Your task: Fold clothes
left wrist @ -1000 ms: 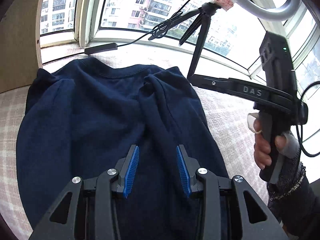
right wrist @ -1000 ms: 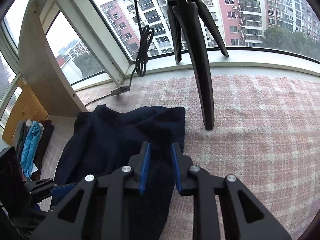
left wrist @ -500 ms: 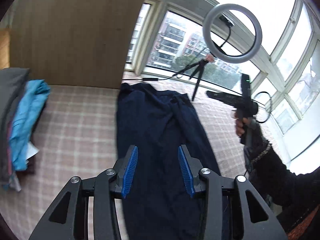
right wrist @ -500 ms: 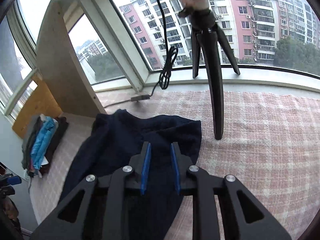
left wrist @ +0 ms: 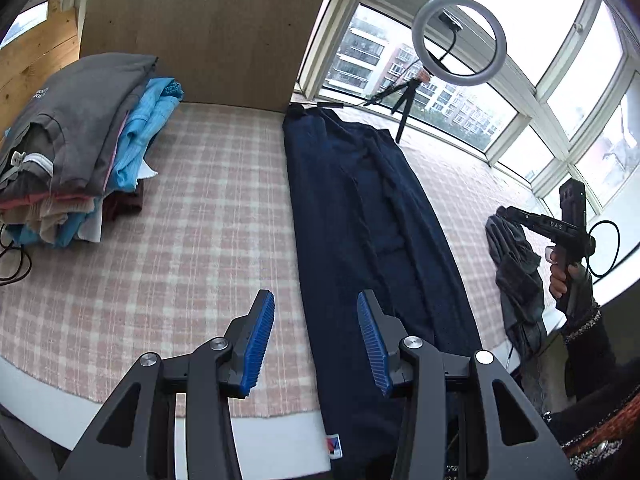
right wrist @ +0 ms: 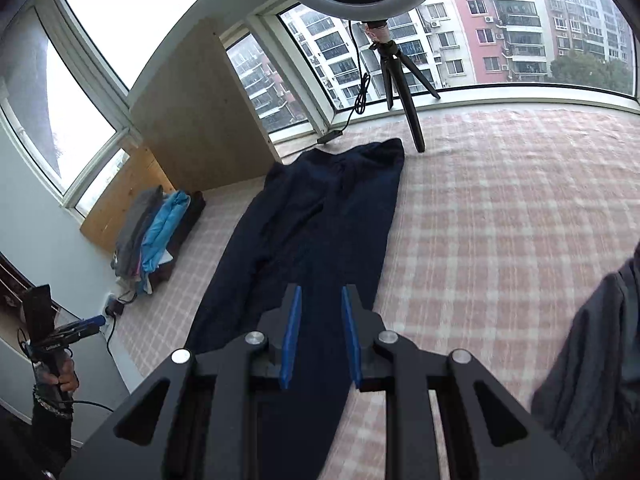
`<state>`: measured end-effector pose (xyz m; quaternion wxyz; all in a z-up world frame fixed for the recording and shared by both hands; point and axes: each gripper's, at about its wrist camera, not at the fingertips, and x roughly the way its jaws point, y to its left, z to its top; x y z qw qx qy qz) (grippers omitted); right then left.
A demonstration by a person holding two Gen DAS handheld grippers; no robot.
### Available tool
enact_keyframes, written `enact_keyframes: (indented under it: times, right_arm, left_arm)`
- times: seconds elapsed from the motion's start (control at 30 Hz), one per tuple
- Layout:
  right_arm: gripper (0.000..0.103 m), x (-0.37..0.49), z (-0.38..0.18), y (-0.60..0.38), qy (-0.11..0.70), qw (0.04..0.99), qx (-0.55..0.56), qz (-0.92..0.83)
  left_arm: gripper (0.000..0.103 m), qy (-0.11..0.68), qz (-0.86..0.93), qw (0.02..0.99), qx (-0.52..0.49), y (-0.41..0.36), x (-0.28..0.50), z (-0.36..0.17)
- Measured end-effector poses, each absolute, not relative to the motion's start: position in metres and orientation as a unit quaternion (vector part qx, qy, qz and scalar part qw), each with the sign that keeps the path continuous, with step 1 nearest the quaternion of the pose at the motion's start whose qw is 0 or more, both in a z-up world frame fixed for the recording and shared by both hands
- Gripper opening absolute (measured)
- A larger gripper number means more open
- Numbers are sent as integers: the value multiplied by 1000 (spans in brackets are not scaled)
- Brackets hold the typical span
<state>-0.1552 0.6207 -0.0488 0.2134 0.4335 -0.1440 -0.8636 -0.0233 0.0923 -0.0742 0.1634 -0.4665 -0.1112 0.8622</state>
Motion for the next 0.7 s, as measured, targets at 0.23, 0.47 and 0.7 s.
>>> enact_keyframes:
  times: [0.23, 0.47, 0.7]
  right_arm:
    - [21, -28, -100, 571, -180, 191, 485, -835]
    - [21, -49, -127, 477, -154, 235, 525, -803]
    - [21, -108, -138, 417, -111, 255, 570, -773]
  left_arm:
    - [43, -111, 817, 226, -518, 96, 57, -133]
    - [41, -132, 760, 276, -573, 137, 111, -204]
    - [43, -26, 812, 289, -506, 228, 118, -188]
